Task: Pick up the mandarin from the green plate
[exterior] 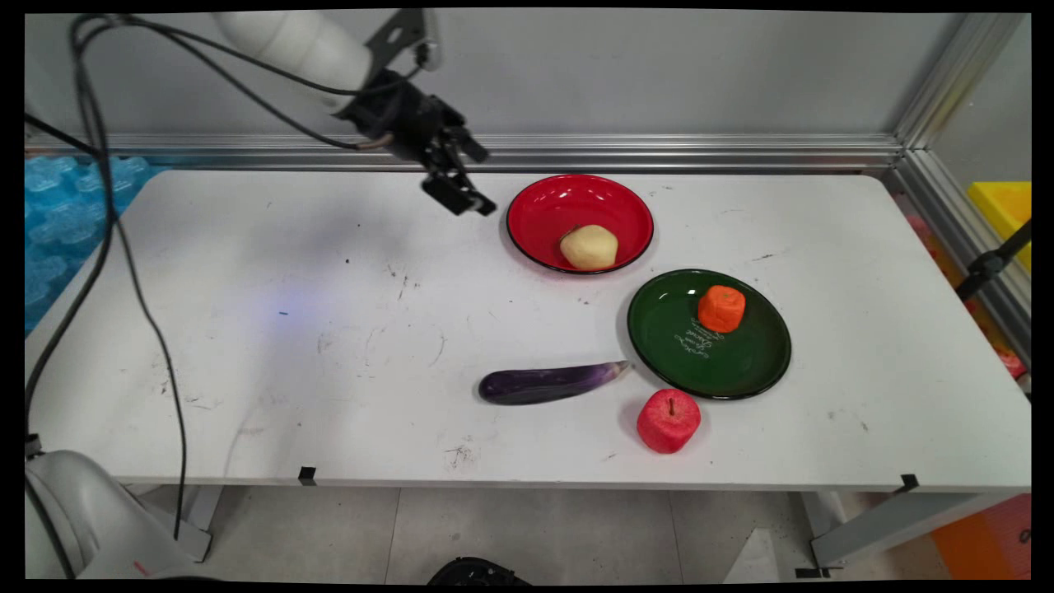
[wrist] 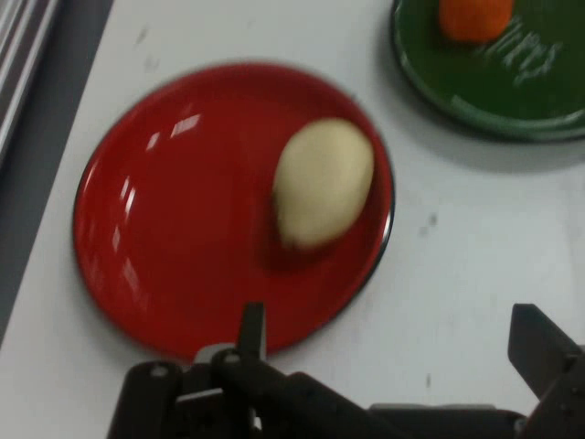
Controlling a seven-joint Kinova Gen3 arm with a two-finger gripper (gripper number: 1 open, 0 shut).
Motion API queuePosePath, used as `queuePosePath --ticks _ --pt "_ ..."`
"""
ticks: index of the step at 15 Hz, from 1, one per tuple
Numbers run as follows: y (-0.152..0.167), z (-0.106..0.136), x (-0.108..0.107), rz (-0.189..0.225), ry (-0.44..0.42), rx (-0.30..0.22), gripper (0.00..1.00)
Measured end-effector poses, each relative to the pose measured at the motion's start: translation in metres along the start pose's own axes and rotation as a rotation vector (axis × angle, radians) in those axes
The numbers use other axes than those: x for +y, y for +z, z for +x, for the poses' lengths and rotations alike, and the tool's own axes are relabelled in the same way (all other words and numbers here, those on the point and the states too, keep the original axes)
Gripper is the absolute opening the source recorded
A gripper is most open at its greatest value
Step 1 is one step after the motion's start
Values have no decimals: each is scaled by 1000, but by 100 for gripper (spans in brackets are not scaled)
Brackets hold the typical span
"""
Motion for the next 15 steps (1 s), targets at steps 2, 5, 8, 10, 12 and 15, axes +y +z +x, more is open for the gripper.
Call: queuePosePath --ticks 2,5,8,10,12,15 --pt "20 18 -1 -24 53 15 100" --pt "52 45 -3 -59 119 36 100" --pt "83 67 -4 -91 167 51 100" --pt "104 80 -3 -111 190 59 100" --pt "125 93 0 -131 203 66 100" --pt "156 110 5 -158 216 72 100"
